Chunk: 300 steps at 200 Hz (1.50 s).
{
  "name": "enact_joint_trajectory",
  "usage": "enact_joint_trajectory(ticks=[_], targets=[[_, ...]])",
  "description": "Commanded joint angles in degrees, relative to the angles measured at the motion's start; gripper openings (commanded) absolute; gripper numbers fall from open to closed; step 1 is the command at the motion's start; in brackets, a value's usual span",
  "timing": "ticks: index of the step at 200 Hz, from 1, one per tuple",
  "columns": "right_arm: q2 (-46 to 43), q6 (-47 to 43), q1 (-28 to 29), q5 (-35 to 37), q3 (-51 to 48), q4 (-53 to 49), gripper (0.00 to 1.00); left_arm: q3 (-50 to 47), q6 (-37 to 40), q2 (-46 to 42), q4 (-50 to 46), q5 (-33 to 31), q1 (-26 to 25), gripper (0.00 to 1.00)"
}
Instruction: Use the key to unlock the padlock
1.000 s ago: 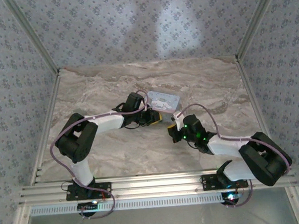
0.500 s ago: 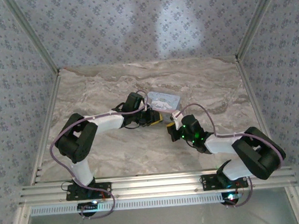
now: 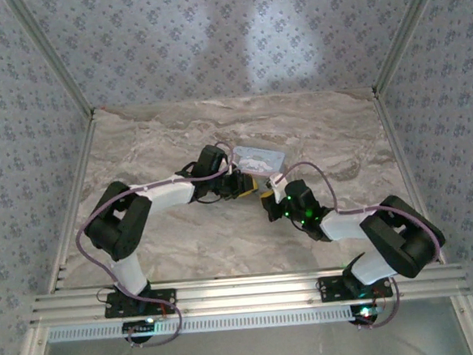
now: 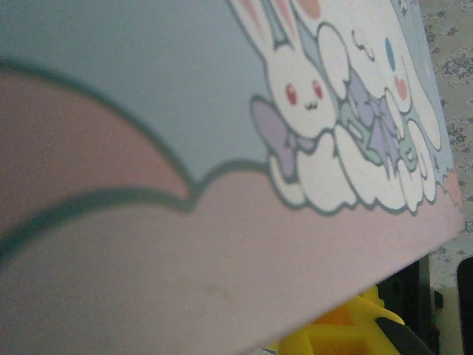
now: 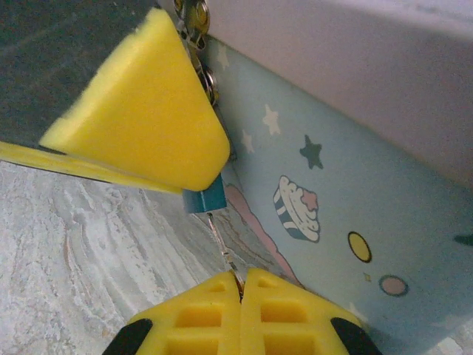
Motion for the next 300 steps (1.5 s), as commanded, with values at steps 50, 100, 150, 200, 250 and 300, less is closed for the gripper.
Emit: enact_joint_trajectory(ticks=[50, 100, 150, 200, 250, 300], targets=[[0.28, -0.53, 0.21, 1.23, 0.52, 3.55, 0.00, 0.42, -0.49, -1.89, -0.13, 2.01, 0.28, 0.12], [-0.97, -0.18, 0.12, 1.05, -0.25, 3.63, 0.00, 0.34, -0.65, -1.55, -0.08, 1.64, 0.29, 0.12], [-3.17, -0.14, 0.07, 1.30, -1.13, 2.30, 0.00, 0.02, -0.83, -1.49, 0.29, 1.36, 0.28, 0.11], [-3.57, -0.08, 0.07, 1.24, -1.28, 2.63, 0.00, -0.24, -1.01, -1.50, 0.58, 1.51, 0.21, 0.11], [-2.21, -0.14, 0.04, 2.20, -1.11, 6.08, 0.00, -0.46, -1.79, -2.14, 1.10, 2.21, 0.20, 0.11], [0.59, -0.69, 0.33, 2.90, -1.11, 13.07, 0.00, -0.74, -2.98, -3.11, 1.56, 3.29, -0.08, 0.11]])
